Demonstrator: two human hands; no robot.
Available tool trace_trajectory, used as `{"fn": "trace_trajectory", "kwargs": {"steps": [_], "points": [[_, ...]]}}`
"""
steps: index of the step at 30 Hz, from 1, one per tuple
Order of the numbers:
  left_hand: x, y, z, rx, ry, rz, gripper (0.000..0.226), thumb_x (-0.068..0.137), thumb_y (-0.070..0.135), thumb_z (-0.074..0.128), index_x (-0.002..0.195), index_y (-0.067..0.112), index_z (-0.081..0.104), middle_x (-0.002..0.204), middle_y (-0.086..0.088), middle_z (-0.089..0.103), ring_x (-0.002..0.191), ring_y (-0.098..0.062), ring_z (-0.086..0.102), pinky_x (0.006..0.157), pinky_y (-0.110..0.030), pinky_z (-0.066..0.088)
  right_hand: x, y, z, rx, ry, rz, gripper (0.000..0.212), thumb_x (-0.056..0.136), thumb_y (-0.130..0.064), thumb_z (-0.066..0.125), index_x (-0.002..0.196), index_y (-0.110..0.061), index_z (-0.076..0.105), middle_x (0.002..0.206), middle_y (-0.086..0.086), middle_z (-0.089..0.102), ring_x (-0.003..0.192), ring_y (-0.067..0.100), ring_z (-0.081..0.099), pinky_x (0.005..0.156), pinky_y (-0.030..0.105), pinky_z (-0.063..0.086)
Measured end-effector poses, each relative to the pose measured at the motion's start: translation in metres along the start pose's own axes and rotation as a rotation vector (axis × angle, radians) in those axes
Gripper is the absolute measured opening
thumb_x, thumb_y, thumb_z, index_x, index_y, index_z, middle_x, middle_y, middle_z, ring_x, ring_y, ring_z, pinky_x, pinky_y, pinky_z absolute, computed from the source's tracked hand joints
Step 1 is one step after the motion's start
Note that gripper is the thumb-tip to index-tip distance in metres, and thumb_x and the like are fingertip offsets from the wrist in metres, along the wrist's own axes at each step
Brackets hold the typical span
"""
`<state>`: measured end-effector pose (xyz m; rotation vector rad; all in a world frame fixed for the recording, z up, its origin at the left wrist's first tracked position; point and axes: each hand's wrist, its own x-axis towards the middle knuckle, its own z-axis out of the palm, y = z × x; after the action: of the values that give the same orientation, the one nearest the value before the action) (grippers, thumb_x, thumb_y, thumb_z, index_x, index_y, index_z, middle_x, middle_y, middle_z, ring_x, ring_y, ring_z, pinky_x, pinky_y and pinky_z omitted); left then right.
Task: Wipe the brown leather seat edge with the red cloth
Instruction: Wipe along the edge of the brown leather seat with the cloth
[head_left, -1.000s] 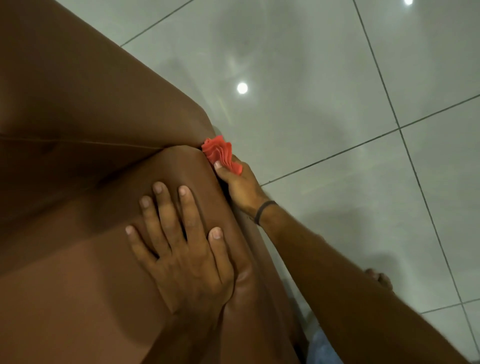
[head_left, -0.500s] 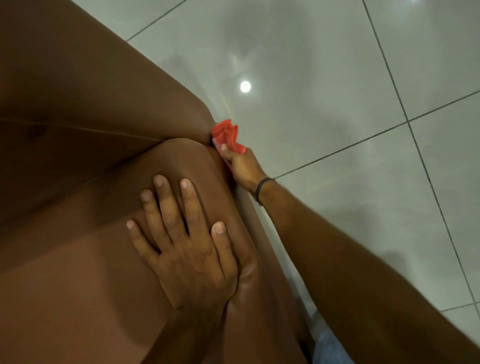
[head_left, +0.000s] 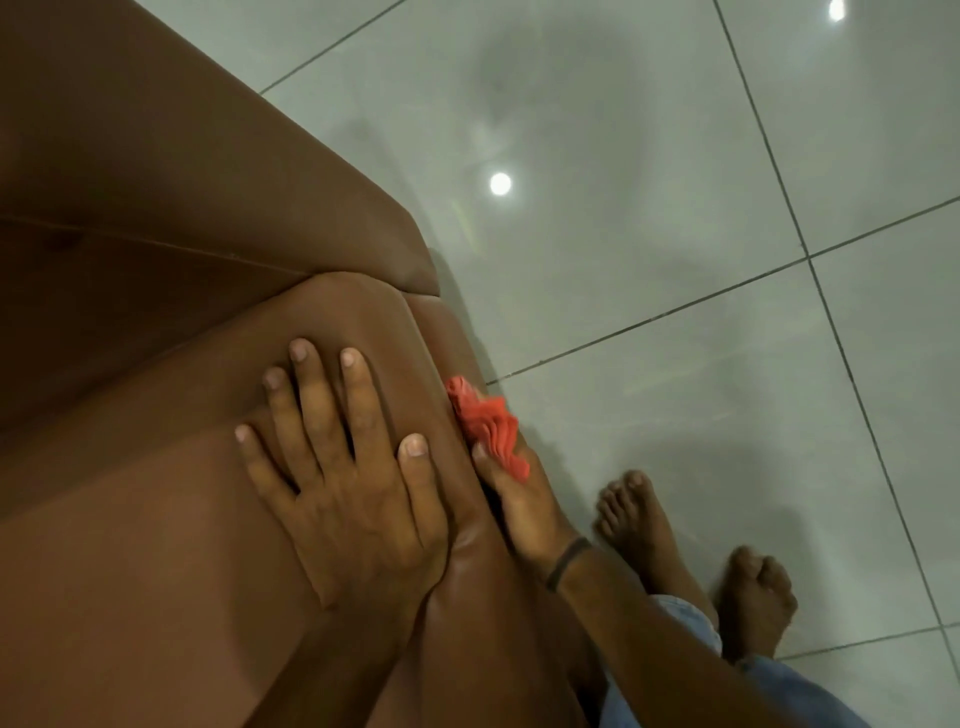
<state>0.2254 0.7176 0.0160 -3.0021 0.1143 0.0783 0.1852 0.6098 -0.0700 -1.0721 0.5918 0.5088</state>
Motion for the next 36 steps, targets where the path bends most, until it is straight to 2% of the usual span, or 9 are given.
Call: {"fn": "trace_trajectory", "kwargs": {"steps": [8,11,14,18,21,23,26,31,36], "points": [[-0.018,0.013,-0.032,-0.031,-0.158,-0.033,0.073,0.109,0.038,0.032,0.173,0.008,0.014,0.18,-0.021,0.006,0.168,-0.04,0.008,0.132,-0.066,0.016,0.075,-0.042,0.014,0.055,0.041,-0.072,0.046,0.105,-0.022,0.053,0.151,-0.018,0.056,0.154,0.001,0.057,0.146,0.017,0.051,0.133,0.05,0.03],[-0.037,0.018,-0.036,-0.06,-0.178,-0.039,0.072,0.108,0.039,0.03,0.171,0.006,0.018,0.18,-0.022,0.009,0.167,-0.041,0.011,0.132,-0.067,0.019,0.029,-0.012,0.014,0.032,-0.004,-0.043,0.065,0.098,-0.051,0.054,0.159,-0.028,0.047,0.172,-0.003,0.04,0.163,0.018,0.032,0.135,0.053,0.022],[-0.068,0.021,-0.036,-0.042,-0.184,-0.025,0.071,0.107,0.039,0.031,0.169,0.004,0.025,0.178,-0.024,0.016,0.165,-0.044,0.019,0.129,-0.069,0.025,-0.029,0.031,-0.014,0.094,-0.012,0.02,0.057,0.107,-0.033,0.05,0.162,-0.018,0.043,0.171,-0.001,0.041,0.162,0.019,0.034,0.136,0.051,0.021],[-0.122,0.027,-0.036,-0.045,-0.203,-0.021,0.07,0.103,0.036,0.038,0.163,0.001,0.03,0.172,-0.026,0.023,0.159,-0.049,0.03,0.124,-0.071,0.033,0.003,0.032,-0.032,0.076,0.021,0.099,0.05,0.113,-0.01,0.039,0.163,-0.008,0.034,0.166,-0.019,0.034,0.157,0.007,0.024,0.132,0.019,0.025],[-0.146,0.029,-0.031,-0.004,-0.212,-0.035,0.071,0.103,0.036,0.039,0.162,0.0,0.029,0.171,-0.026,0.022,0.157,-0.051,0.033,0.123,-0.07,0.034,0.027,0.013,-0.009,0.099,-0.006,0.008,0.051,0.109,-0.008,0.045,0.159,0.002,0.042,0.167,0.009,0.043,0.151,0.012,0.038,0.136,0.037,0.023],[-0.158,0.033,-0.031,-0.005,-0.223,-0.047,0.072,0.103,0.038,0.038,0.163,0.0,0.027,0.172,-0.025,0.019,0.158,-0.05,0.032,0.124,-0.069,0.033,-0.006,0.029,-0.006,0.058,-0.062,-0.068,0.057,0.105,-0.027,0.053,0.158,-0.007,0.047,0.166,0.007,0.047,0.155,0.019,0.043,0.135,0.044,0.026],[-0.178,0.038,-0.033,-0.017,-0.229,-0.052,0.072,0.103,0.038,0.039,0.163,0.0,0.028,0.172,-0.026,0.02,0.157,-0.051,0.032,0.123,-0.07,0.034,-0.086,0.062,-0.033,0.153,-0.1,0.084,0.063,0.099,-0.05,0.062,0.155,-0.022,0.053,0.159,0.005,0.057,0.15,0.024,0.053,0.13,0.051,0.037],[-0.227,0.045,-0.027,-0.001,-0.244,-0.027,0.073,0.105,0.038,0.036,0.168,0.002,0.024,0.176,-0.026,0.018,0.16,-0.049,0.031,0.125,-0.068,0.032,-0.05,0.079,-0.052,0.071,0.012,0.147,0.051,0.112,-0.015,0.044,0.162,-0.008,0.038,0.152,-0.01,0.044,0.16,0.025,0.036,0.119,0.017,0.033],[-0.243,0.047,-0.016,-0.042,-0.199,-0.066,0.072,0.111,0.042,0.026,0.174,0.012,0.009,0.182,-0.017,0.006,0.169,-0.037,0.01,0.133,-0.061,0.016,-0.103,0.091,-0.041,0.032,-0.122,-0.037,0.046,0.108,-0.021,0.049,0.154,-0.021,0.049,0.163,0.002,0.048,0.155,0.024,0.045,0.132,0.042,0.03]]}}
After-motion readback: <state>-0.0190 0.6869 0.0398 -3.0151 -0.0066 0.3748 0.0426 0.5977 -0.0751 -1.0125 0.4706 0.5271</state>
